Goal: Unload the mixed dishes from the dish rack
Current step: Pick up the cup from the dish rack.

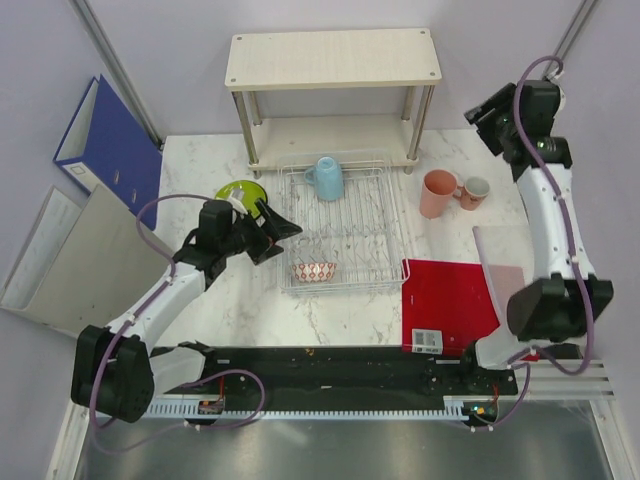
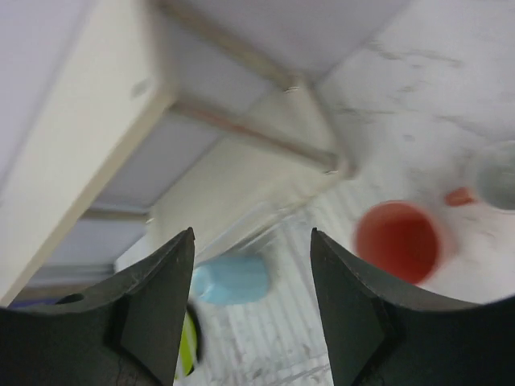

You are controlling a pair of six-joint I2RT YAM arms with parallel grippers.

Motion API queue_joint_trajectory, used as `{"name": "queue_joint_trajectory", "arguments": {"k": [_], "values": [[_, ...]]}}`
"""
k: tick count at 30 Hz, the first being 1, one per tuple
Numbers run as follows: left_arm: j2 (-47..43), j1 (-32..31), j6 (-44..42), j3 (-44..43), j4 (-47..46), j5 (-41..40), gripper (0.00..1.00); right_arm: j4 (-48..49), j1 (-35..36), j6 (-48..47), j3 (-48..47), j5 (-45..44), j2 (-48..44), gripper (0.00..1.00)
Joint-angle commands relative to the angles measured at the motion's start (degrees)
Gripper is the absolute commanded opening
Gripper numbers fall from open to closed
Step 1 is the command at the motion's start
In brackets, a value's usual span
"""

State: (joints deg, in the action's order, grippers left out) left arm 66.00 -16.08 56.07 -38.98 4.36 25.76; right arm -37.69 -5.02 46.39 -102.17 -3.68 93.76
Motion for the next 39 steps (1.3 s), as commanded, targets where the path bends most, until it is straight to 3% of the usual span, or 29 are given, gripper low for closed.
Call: {"name": "queue_joint_trajectory", "arguments": {"k": [1,2,5,8,14,18,25,32,39], "values": [[1.1,-2.3,-7.9,-7.3,3.6,-9.3,1.0,28.2,10.3,0.8,18.0,10.2,-16.4,0.67],[1.6,-2.7,-10.5,-10.7,5.2,-11.0,1.0,36.0,13.8,-0.6,22.0,10.8,-18.8,0.67],[6.1,-4.0,-14.0,-18.1,7.8,-16.3,0.99,45.8,19.7,-4.4,35.2,11.7,-27.1,0.68],[12.8,-4.8,-17.1,-24.8,7.9,-17.6,1.0,48.1,24.5,-8.4,44.9,11.7,-31.9,0.68],[28.9,-8.2,-19.2,-39.0,8.4,-22.2,1.0,46.7,31.6,-13.1,54.1,7.6,-36.2,0.68],[39.5,-13.0,-20.3,-50.9,13.1,-33.6,1.0,47.6,33.2,-13.7,58.1,6.9,-38.5,0.68],[53.5,-14.7,-17.9,-69.1,20.2,-40.8,0.99,47.7,33.5,-15.0,62.3,5.4,-43.3,0.69],[58.7,-15.0,-17.0,-74.1,23.4,-47.9,0.99,46.3,33.5,-16.1,63.9,4.2,-44.7,0.69],[64.0,-15.0,-18.7,-79.5,24.7,-48.2,1.0,46.8,33.6,-15.1,64.5,4.8,-44.2,0.69]]}}
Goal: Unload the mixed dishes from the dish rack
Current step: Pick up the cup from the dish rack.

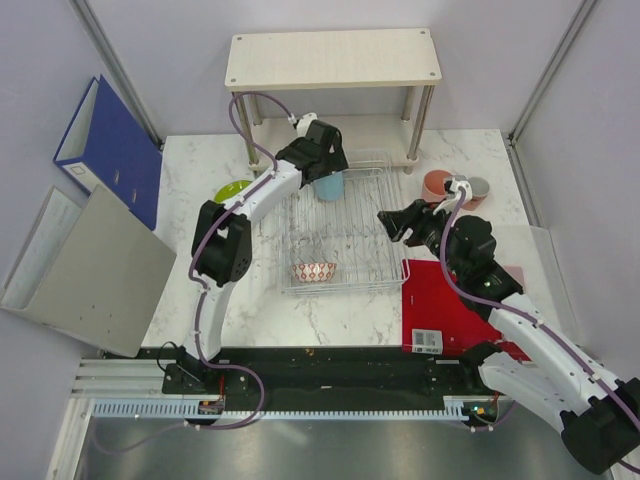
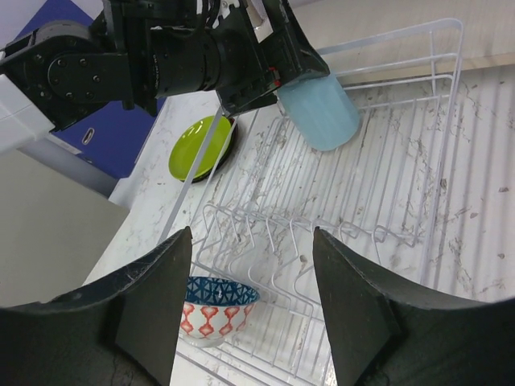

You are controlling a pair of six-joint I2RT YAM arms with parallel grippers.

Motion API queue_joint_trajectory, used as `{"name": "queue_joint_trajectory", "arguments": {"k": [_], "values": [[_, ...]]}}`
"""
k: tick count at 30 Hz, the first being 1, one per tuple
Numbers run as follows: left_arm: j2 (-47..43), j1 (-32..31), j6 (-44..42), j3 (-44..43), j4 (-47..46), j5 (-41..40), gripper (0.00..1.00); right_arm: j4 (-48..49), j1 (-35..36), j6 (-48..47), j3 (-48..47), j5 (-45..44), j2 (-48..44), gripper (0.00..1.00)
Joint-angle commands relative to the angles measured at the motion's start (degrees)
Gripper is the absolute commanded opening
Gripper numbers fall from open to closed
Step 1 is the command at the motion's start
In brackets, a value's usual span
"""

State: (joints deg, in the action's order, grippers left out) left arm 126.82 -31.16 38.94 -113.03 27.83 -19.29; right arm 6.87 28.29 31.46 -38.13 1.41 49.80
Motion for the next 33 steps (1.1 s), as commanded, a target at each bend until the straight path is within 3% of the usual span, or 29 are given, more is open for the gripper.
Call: {"name": "queue_joint_trajectory", "arguments": {"k": [1,9,13,18,21,22,23,24,33], "values": [[3.9,0.0,-1.8,-6.2,1.6,-3.1,0.99,2.6,0.2,-0.1,0.9,-0.3,-0.2,0.69],[8.8,0.0,-2.7,-9.7,2.0,-2.2,0.99,3.6,0.2,0.5,2.7,-0.4,0.6,0.69],[8.4,0.0,-3.0,-8.0,2.1,-2.2,0.92,3.7,0.2,0.4,2.8,-1.0,1.7,0.69],[6.5,0.0,-3.3,-5.6,2.0,-2.4,0.69,3.9,0.2,0.7,2.6,-1.1,2.6,0.69],[4.2,0.0,-4.6,-5.0,1.9,-1.8,0.39,3.8,0.2,1.0,2.4,-1.1,2.5,0.69],[3.4,-0.3,-5.2,-4.7,1.7,-2.2,0.15,3.8,0.2,1.1,2.2,-1.1,2.2,0.69],[2.6,-0.4,-5.3,-4.0,1.8,-2.5,0.06,3.8,0.2,1.1,2.1,-1.1,2.1,0.69],[1.5,-0.5,-5.5,-3.7,1.8,-2.4,0.02,3.8,0.2,1.1,1.9,-2.3,2.1,0.69],[-10.2,-0.6,-5.2,1.5,1.8,0.4,0.02,2.2,0.3,2.3,-0.4,-2.0,1.3,0.69]]}}
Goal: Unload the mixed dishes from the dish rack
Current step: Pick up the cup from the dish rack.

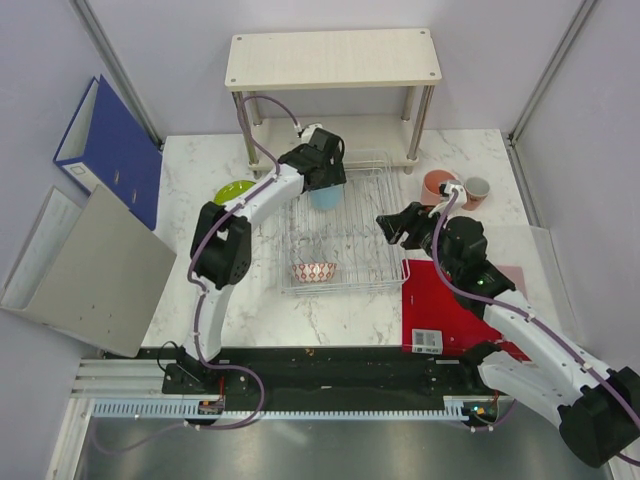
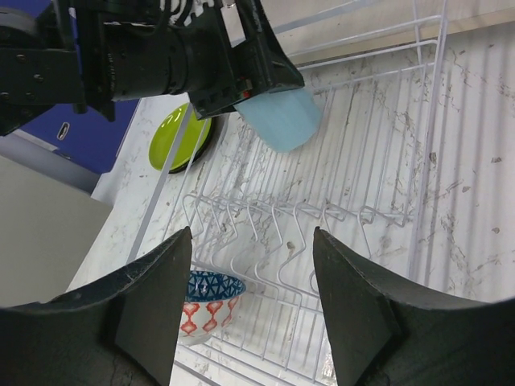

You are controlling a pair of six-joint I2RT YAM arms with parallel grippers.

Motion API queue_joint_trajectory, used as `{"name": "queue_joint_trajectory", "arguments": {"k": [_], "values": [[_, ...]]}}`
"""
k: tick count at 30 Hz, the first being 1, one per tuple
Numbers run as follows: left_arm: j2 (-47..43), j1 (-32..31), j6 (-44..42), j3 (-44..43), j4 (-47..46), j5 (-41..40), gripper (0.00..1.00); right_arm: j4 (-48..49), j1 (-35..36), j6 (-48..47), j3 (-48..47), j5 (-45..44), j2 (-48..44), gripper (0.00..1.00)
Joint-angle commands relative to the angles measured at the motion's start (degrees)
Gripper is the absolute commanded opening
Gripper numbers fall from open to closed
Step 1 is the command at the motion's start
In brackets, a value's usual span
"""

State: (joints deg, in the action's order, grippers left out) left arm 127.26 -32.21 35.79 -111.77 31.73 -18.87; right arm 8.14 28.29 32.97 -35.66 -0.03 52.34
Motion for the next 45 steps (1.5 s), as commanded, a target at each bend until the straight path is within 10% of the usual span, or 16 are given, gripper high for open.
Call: {"name": "queue_joint_trajectory", "arguments": {"k": [1,13,24,34,45], "values": [[-11.5,0.5,-2.0,0.5,-2.1,1.2,0.02,0.7,0.2,0.9,-3.2,-0.8,-1.7,0.69],[-27.3,2.0,0.9,7.1,-8.9,27.5,0.02,-3.4,0.1,2.4,-2.8,-6.0,-5.3,0.69],[-39.0,8.6,31.3,41.3,-67.1,66.6,0.02,-3.7,0.1,0.8,0.6,-4.8,-12.7,0.7],[-28.7,8.3,68.0,51.1,-122.6,67.4,0.02,1.6,0.1,2.0,4.6,2.8,-13.4,0.69],[-27.3,7.0,67.2,53.2,-123.4,66.9,0.02,14.1,0.1,4.9,5.3,8.7,-10.5,0.68]]}}
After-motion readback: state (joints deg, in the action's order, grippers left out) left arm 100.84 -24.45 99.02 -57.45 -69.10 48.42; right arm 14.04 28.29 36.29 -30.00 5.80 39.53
